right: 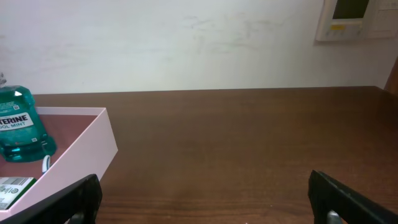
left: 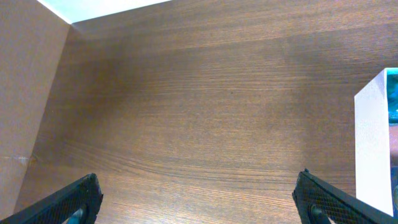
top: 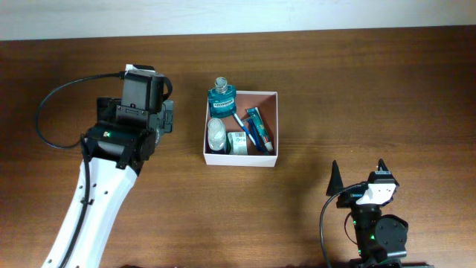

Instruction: Pack container

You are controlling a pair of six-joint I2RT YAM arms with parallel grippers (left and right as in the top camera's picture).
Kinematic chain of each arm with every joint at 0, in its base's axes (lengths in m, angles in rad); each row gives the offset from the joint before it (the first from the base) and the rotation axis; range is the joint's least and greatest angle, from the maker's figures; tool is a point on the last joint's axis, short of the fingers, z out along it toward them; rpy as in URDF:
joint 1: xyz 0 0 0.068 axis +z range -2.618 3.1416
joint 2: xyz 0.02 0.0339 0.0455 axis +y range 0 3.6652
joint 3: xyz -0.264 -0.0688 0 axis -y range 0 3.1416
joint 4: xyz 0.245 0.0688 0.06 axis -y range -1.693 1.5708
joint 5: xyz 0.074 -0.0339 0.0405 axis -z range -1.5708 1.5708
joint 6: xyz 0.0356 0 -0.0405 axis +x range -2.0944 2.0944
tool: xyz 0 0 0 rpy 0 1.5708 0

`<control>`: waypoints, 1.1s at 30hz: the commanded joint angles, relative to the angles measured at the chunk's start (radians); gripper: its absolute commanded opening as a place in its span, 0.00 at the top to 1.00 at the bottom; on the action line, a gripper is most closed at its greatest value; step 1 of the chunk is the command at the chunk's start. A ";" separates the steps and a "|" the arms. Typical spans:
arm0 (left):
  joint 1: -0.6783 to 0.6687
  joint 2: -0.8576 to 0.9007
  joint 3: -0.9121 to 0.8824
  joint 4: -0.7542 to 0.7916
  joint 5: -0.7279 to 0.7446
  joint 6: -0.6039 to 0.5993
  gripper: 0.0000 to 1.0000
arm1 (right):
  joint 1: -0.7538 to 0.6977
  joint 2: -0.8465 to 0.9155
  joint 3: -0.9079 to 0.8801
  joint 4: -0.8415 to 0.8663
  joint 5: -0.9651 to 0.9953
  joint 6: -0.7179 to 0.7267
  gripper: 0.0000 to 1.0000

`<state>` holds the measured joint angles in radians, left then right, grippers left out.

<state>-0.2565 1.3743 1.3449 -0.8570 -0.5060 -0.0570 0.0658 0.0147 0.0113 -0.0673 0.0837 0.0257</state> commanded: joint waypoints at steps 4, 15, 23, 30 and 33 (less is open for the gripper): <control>0.002 -0.002 0.014 0.000 -0.014 -0.002 0.01 | -0.010 -0.011 -0.006 -0.008 -0.013 -0.003 0.01; 0.002 0.001 0.014 0.000 -0.014 -0.002 0.01 | -0.010 -0.010 -0.006 -0.008 -0.013 -0.003 0.01; 0.002 -0.134 0.014 -0.001 -0.014 -0.002 0.01 | -0.010 -0.010 -0.006 -0.008 -0.013 -0.003 0.01; 0.002 -0.406 0.014 -0.001 -0.014 -0.002 0.01 | -0.010 -0.010 -0.006 -0.008 -0.013 -0.003 0.01; 0.002 -0.542 0.014 -0.002 -0.014 -0.002 0.01 | -0.010 -0.010 -0.006 -0.008 -0.013 -0.003 0.01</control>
<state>-0.2565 0.9531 1.3449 -0.8566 -0.5064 -0.0570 0.0658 0.0147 0.0113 -0.0677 0.0837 0.0254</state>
